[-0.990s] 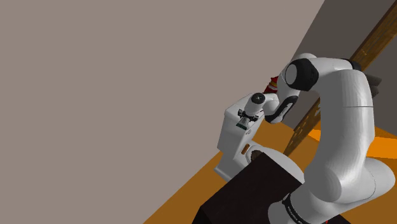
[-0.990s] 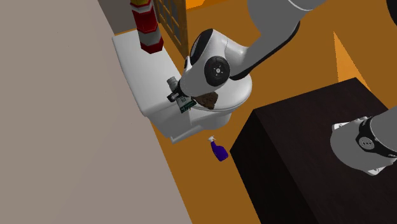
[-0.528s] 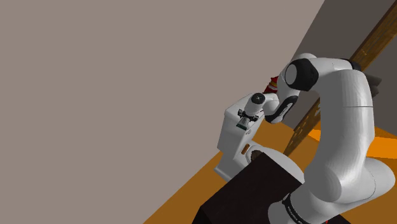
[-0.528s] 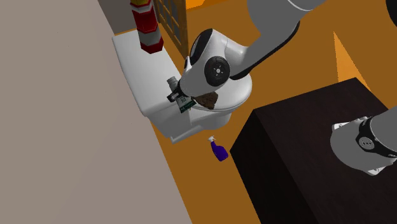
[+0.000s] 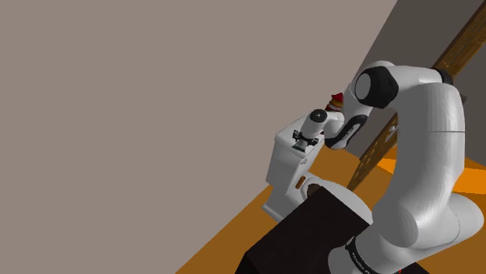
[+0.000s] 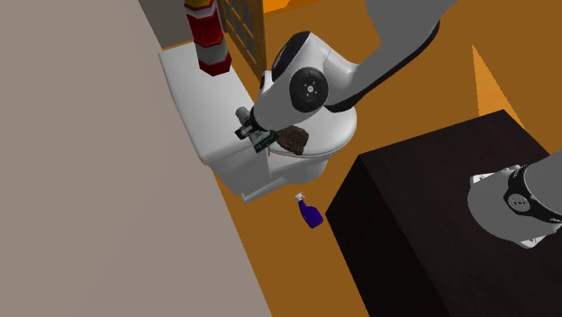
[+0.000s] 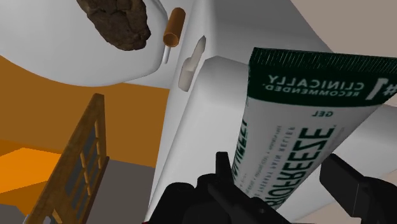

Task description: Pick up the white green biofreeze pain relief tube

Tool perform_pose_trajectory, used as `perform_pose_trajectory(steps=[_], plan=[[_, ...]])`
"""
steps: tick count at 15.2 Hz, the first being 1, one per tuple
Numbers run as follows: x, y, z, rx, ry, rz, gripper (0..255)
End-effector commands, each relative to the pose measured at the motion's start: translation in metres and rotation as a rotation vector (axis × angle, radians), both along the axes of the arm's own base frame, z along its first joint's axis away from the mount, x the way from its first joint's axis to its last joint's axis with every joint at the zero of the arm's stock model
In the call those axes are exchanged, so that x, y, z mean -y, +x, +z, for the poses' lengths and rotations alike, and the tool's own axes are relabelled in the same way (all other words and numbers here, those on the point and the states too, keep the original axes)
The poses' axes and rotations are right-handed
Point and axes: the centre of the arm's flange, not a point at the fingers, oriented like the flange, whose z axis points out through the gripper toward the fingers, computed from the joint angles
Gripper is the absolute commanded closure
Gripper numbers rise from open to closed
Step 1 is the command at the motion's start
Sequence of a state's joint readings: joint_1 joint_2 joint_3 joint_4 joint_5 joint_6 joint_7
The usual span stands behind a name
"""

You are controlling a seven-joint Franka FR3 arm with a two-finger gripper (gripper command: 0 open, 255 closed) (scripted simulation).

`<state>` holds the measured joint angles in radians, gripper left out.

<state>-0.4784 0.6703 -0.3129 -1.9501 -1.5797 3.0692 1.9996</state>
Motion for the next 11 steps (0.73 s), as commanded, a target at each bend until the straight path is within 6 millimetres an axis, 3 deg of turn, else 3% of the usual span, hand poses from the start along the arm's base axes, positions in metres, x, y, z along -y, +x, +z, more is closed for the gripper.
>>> perform_pose_trajectory(steps=[1,9,11], plan=[[-0.001,0.0,0.011,0.0,0.0,0.0,255],[-0.001,0.0,0.054,0.0,0.0,0.0,255],[-0.001,0.0,0.054,0.0,0.0,0.001,255]])
